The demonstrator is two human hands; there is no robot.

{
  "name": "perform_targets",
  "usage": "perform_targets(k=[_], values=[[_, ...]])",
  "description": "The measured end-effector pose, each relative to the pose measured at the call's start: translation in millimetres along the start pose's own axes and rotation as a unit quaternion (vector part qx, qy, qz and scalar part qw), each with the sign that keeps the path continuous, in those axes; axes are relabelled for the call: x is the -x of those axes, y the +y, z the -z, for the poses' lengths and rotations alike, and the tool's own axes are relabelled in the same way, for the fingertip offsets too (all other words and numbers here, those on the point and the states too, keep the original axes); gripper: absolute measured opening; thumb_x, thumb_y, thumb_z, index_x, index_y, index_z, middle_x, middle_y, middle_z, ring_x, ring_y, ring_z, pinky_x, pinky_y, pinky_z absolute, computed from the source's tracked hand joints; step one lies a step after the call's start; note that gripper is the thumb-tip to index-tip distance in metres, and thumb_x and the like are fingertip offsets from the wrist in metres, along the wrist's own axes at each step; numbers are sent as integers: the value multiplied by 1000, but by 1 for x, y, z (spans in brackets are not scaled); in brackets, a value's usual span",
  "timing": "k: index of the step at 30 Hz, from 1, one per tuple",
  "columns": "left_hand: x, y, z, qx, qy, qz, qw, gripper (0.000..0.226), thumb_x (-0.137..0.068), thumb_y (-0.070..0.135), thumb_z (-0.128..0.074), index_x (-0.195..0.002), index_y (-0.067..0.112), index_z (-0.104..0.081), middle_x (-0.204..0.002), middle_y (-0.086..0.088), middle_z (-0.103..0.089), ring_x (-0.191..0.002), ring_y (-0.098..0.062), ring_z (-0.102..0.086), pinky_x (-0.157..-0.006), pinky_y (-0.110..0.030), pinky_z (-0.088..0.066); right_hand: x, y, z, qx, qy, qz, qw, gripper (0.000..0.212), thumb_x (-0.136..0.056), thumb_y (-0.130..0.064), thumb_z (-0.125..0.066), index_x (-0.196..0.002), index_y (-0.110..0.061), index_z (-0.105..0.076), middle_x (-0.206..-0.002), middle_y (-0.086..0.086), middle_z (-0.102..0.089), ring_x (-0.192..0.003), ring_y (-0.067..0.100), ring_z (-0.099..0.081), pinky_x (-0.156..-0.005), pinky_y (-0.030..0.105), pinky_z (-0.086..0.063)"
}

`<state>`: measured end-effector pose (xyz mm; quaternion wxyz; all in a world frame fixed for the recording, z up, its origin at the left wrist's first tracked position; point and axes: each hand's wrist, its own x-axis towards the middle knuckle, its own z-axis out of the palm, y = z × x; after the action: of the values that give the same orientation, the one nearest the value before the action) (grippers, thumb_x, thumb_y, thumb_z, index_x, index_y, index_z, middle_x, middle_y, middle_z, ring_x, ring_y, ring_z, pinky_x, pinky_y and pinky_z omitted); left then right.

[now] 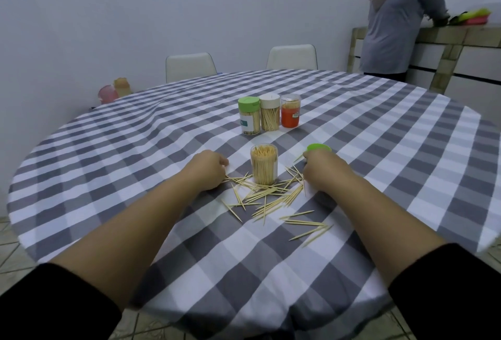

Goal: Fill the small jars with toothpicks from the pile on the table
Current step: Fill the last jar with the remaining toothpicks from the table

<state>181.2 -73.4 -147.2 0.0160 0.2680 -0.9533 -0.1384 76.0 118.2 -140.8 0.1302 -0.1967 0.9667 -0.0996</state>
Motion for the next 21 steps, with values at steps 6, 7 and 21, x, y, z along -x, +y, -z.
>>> perform_targets(k=[6,7,21], values=[[-4,-5,1,-104,11,-46,993,43,-94,4,-46,-130,24,-58,-128,-7,-56,-111,-26,-55,-94,-35,-48,-2,3,5,134,55,94,985,44,-95,-13,-39,-137,-24,-42,-126,6,-53,-112,25,-52,-79,34,-42],[-3,-6,3,-103,13,-52,993,39,-94,6,-48,-125,25,-62,-125,-5,-59,-108,-23,-56,-93,-34,-49,-3,2,6,157,58,97,981,38,-94,-13,-41,-131,-21,-49,-116,5,-56,-104,24,-53,-75,32,-41],[22,7,16,55,-111,-85,989,20,-89,23,-64,-109,24,-71,-103,7,-69,-91,-10,-60,-86,-24,-50,4,-5,2,102,25,129,986,26,-97,-22,-47,-115,-9,-61,-103,7,-63,-91,22,-59,-73,30,-47]])
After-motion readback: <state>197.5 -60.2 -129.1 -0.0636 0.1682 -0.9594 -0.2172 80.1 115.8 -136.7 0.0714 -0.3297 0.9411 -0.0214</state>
